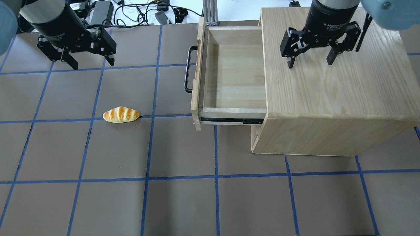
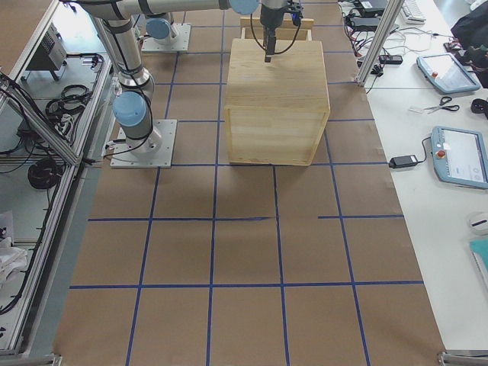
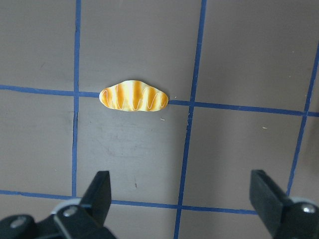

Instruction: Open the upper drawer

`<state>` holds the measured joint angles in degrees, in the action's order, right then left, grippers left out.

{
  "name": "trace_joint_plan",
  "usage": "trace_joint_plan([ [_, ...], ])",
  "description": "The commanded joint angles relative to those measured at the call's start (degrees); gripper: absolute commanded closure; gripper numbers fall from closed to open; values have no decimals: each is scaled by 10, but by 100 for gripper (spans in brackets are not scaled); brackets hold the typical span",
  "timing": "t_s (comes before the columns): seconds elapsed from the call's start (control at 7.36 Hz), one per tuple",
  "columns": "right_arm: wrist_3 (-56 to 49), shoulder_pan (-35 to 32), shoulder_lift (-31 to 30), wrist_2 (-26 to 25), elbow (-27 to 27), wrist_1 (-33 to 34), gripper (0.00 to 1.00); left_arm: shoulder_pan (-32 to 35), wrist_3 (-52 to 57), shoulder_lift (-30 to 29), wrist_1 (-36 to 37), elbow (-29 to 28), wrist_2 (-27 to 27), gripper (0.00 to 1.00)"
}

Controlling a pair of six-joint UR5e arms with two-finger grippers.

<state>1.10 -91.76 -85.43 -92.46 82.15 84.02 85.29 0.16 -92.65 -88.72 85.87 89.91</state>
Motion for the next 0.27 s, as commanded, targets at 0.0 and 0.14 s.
trace_joint_plan([
  [0.0,0,0,0,0,-1,0,0,2,2,1,-6,1,0,0],
  [0.14,0,0,0,0,-1,0,0,2,2,2,-11,1,-1,0],
])
